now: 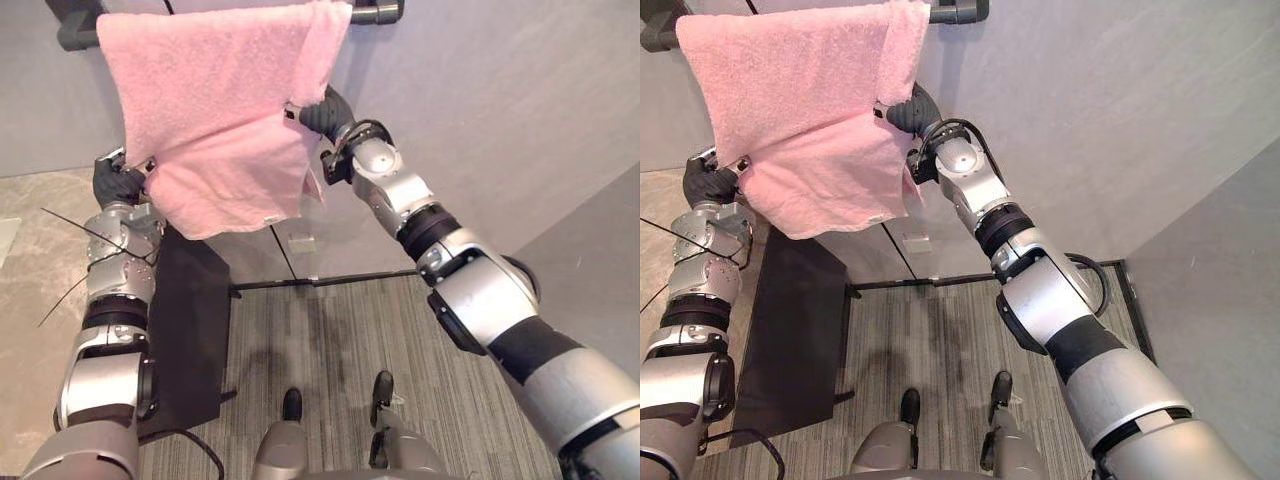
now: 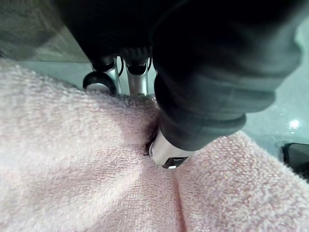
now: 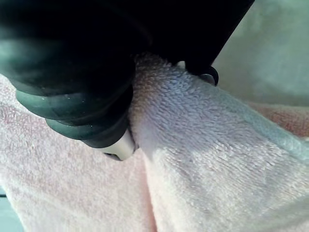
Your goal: Organize washtable
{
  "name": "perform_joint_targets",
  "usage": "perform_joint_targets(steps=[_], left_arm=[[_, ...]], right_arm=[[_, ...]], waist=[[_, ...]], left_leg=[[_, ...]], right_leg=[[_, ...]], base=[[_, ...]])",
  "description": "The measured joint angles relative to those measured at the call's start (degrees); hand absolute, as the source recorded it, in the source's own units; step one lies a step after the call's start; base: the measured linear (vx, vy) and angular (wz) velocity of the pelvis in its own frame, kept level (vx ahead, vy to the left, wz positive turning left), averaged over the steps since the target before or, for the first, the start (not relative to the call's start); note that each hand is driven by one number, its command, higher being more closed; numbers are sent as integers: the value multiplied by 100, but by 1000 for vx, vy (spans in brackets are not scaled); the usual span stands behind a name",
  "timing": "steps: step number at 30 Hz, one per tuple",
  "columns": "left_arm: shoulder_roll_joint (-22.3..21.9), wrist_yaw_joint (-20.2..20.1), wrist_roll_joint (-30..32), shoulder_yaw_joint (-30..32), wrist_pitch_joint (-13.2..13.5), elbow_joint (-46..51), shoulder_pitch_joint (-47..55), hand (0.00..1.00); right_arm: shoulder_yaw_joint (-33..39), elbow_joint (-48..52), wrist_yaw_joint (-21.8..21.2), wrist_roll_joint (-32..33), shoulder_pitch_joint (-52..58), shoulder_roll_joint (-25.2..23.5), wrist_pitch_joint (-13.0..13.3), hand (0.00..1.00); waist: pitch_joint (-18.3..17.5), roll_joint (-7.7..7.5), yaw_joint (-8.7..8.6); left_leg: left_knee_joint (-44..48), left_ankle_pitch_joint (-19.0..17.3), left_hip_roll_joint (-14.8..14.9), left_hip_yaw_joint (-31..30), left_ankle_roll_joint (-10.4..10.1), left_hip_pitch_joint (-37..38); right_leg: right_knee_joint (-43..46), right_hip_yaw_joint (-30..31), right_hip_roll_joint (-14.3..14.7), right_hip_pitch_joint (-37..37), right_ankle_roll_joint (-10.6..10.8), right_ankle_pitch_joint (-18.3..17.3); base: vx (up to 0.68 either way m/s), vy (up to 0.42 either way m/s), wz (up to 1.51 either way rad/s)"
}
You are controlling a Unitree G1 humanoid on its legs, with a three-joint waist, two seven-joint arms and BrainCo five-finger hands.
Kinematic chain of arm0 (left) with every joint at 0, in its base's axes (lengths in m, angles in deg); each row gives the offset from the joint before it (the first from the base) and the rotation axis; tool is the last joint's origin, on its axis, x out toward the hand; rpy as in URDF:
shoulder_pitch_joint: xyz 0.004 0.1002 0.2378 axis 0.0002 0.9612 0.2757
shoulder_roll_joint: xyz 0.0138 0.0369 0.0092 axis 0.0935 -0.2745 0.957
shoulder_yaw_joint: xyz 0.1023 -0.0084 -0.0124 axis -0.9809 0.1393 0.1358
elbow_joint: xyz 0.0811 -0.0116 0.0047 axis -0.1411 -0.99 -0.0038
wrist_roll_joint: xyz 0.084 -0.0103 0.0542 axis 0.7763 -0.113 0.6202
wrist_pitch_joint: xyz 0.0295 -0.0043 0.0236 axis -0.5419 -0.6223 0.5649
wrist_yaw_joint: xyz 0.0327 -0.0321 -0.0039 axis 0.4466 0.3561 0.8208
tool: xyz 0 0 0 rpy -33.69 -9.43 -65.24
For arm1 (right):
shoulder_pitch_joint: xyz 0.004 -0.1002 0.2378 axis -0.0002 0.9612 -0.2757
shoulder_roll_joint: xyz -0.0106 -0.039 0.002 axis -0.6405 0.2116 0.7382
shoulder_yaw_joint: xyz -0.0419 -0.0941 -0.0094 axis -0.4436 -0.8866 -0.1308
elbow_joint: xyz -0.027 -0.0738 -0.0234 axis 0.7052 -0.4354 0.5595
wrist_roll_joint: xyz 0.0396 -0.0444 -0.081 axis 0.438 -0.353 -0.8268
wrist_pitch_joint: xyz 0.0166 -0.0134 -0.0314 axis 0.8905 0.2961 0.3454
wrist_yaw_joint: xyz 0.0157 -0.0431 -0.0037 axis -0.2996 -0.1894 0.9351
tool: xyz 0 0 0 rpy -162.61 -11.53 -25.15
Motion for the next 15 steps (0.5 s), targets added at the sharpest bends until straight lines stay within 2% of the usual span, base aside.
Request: perform_joint_targets(steps=[1,2,5,9,15], left_arm=[[0,-1,20,-1,0,-11,0,100],[0,-1,28,0,0,-14,0,0],[20,23,53,38,-11,-137,3,0],[213,266,117,247,-89,-395,163,0],[334,265,-3,245,-86,-396,317,0]], right_arm=[[0,0,0,-8,2,0,0,100],[3,0,0,-53,4,0,0,0],[54,-46,31,-57,24,20,-3,0],[333,-172,155,31,122,167,-9,0],[523,-172,141,577,238,259,-13,0]], waist=[[0,0,-2],[-1,-1,-5],[-2,-4,-7],[-18,-30,4],[-38,-64,34]], left_leg=[[1,0,0,3,0,3],[2,0,0,7,0,7],[2,0,2,12,0,23],[-5,0,5,18,0,64],[-1,0,5,3,0,99]], right_leg=[[0,4,0,2,0,0],[0,8,1,2,0,0],[1,12,6,15,-1,1],[1,16,14,50,-1,1],[0,5,9,93,-1,1]], base=[[0,0,0],[0,0,0],[0,0,0],[0,0,0],[0,45,1]])
